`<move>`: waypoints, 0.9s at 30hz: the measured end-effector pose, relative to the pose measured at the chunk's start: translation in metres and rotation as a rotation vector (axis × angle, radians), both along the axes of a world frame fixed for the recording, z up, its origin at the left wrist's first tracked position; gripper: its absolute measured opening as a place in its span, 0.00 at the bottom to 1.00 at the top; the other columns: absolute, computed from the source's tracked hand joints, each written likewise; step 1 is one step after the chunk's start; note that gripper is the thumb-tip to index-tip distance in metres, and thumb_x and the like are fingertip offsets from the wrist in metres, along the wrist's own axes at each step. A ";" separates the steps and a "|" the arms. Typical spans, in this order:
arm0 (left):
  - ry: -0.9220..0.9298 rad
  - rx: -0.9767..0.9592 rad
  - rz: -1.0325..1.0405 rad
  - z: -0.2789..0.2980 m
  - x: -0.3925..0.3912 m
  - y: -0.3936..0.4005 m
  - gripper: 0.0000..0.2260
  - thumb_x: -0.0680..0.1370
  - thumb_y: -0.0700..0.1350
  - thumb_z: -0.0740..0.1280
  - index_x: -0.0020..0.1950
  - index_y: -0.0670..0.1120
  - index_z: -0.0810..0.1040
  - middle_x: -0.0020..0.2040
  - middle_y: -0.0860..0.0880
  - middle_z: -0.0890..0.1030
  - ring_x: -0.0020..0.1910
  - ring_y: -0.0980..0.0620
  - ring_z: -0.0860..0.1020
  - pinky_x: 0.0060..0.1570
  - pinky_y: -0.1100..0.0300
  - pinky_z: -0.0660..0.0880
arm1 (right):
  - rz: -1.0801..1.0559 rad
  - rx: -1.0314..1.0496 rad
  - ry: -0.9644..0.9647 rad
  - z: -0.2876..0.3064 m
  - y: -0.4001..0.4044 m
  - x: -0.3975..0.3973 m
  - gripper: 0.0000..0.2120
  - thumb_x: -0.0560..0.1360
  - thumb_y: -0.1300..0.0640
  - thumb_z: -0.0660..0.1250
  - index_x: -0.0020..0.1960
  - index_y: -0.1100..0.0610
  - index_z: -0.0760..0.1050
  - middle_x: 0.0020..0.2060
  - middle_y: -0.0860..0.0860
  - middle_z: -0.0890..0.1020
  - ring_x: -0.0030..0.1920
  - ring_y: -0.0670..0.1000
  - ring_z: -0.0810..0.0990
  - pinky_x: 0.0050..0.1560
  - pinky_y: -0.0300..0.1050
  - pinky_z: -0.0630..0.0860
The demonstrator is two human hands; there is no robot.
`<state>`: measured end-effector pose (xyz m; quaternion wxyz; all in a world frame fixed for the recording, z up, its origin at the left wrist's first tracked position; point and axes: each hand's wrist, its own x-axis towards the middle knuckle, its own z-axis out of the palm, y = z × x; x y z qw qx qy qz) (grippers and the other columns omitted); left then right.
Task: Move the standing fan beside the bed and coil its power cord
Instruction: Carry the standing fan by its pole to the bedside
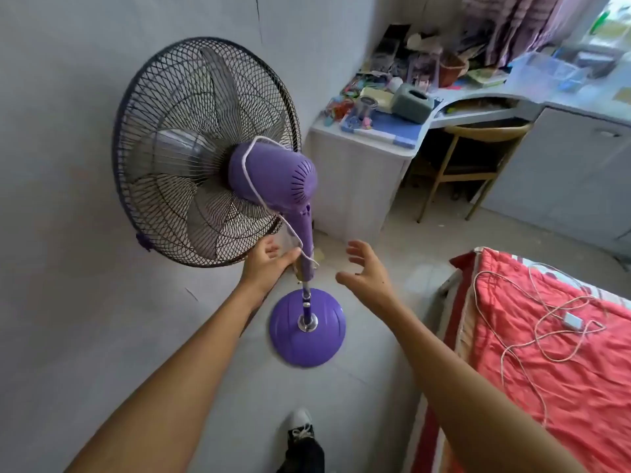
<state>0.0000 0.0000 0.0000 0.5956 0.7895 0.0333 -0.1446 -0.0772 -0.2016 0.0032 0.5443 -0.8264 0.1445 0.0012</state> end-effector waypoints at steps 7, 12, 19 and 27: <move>-0.016 -0.067 -0.048 -0.037 0.066 -0.036 0.18 0.71 0.48 0.77 0.58 0.50 0.76 0.50 0.64 0.84 0.50 0.70 0.80 0.50 0.76 0.72 | 0.033 0.020 0.151 -0.078 -0.007 0.068 0.39 0.68 0.60 0.77 0.74 0.59 0.64 0.68 0.55 0.73 0.67 0.53 0.73 0.60 0.45 0.73; -0.071 -0.014 -0.028 -0.043 0.096 -0.051 0.14 0.65 0.57 0.77 0.45 0.52 0.81 0.42 0.59 0.85 0.44 0.63 0.81 0.50 0.67 0.74 | 0.185 -0.123 0.243 -0.116 -0.011 0.116 0.45 0.66 0.59 0.79 0.77 0.60 0.60 0.73 0.59 0.69 0.72 0.57 0.68 0.68 0.45 0.67; -0.188 0.010 0.088 -0.055 0.113 -0.059 0.25 0.64 0.60 0.75 0.54 0.46 0.80 0.53 0.47 0.82 0.51 0.53 0.80 0.60 0.63 0.72 | 0.423 -0.129 0.227 -0.148 -0.011 0.175 0.55 0.63 0.53 0.83 0.79 0.61 0.54 0.75 0.60 0.65 0.73 0.58 0.66 0.67 0.40 0.62; -0.129 0.035 0.146 -0.049 0.133 -0.062 0.15 0.63 0.69 0.74 0.45 0.64 0.82 0.43 0.68 0.83 0.48 0.66 0.80 0.53 0.73 0.73 | 0.467 -0.049 0.207 -0.167 0.002 0.218 0.33 0.62 0.50 0.82 0.62 0.51 0.71 0.51 0.52 0.82 0.50 0.57 0.80 0.52 0.54 0.79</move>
